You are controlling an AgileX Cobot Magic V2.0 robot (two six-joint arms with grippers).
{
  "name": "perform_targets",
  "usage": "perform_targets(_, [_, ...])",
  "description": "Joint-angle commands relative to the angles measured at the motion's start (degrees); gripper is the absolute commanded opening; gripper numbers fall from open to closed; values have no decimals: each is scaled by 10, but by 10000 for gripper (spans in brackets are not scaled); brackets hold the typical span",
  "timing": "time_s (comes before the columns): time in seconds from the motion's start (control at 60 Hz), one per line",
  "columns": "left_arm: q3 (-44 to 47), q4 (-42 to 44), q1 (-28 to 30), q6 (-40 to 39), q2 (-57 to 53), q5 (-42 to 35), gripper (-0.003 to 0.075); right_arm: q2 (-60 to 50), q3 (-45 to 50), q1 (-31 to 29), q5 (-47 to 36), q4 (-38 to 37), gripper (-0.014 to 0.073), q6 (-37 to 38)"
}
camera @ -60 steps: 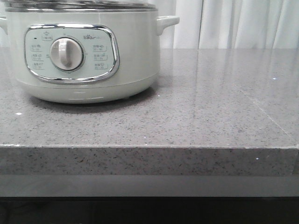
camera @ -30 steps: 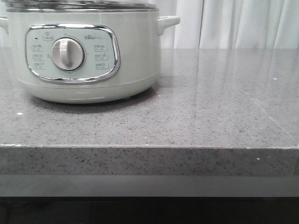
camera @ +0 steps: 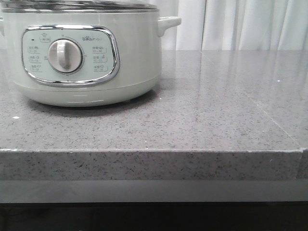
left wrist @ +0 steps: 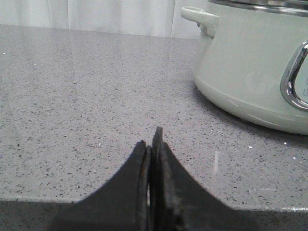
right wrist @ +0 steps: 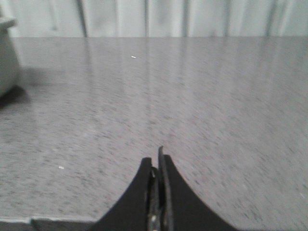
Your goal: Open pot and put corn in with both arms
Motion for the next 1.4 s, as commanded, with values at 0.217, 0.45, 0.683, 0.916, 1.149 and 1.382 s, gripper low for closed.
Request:
perform_targets(0.217, [0, -1, 2, -3, -13, -51, -18, -62, 16, -21, 9, -9, -68, 8])
perform_targets(0.45, [0, -1, 2, -3, -13, -51, -18, -62, 16, -21, 10, -13, -68, -2])
perform_targets(0.683, [0, -1, 2, -3, -13, -51, -18, -62, 16, -21, 10, -13, -68, -2])
perform_targets(0.916, [0, -1, 2, -3, -13, -51, -18, -62, 16, -21, 10, -13, -68, -2])
perform_targets(1.149, [0, -1, 2, -3, -13, -51, -18, -62, 16, -21, 10, -13, -68, -2])
perform_targets(1.382, [0, -1, 2, -3, -13, -51, -18, -62, 16, -21, 10, -13, -68, -2])
